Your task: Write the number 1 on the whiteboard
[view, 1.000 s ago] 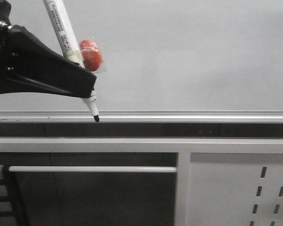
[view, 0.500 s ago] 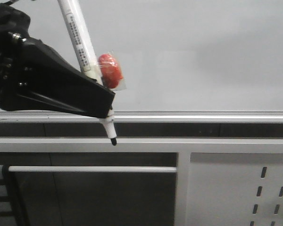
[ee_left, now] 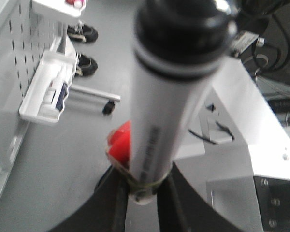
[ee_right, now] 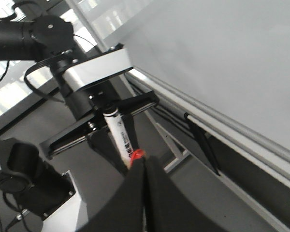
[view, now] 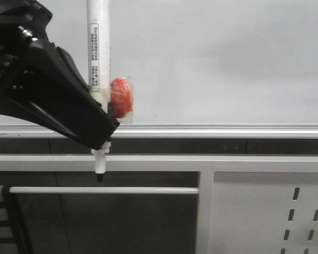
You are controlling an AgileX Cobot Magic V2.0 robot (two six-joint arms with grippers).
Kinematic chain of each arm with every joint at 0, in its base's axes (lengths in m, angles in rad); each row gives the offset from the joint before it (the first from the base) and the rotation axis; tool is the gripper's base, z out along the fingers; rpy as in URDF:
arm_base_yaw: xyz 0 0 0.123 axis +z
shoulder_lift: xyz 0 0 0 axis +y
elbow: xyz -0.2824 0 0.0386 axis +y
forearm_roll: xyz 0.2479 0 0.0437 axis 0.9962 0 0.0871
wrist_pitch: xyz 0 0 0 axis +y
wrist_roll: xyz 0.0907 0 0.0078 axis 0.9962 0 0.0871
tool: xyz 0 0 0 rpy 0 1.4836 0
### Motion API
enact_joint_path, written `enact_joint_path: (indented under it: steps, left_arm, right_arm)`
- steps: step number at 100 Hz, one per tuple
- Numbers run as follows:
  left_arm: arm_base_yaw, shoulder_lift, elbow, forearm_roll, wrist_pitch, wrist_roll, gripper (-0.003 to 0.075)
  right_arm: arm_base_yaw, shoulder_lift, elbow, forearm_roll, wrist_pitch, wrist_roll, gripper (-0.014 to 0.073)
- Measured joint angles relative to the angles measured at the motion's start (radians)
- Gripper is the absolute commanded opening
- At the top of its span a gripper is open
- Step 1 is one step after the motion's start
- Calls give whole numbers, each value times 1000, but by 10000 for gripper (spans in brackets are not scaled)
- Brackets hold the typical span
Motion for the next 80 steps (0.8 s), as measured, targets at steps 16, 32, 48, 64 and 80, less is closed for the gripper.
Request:
enact_joint_path:
  steps: [16,32,48,64,80]
  left_arm:
    - [-65,0,-28,100,0,-73,-18]
    - [-119,0,-32,174,-22,-126,-18]
    - [-129,0,-32,248,-38,-183,-18]
    - [-129,0,-32,280,-44,-209,-18]
    - [-130,0,-34,282,-48,-214,-18]
  right_arm:
    - [148,53,-2,-8,-4,4,-71]
    - [304,140,-10,-33,-68,4,-71]
    - [370,212,-58,-54,-87,8,-54]
    - [376,241,-98,-89,-89,8,85]
    - [376,253,-103,-97,-89,8,272]
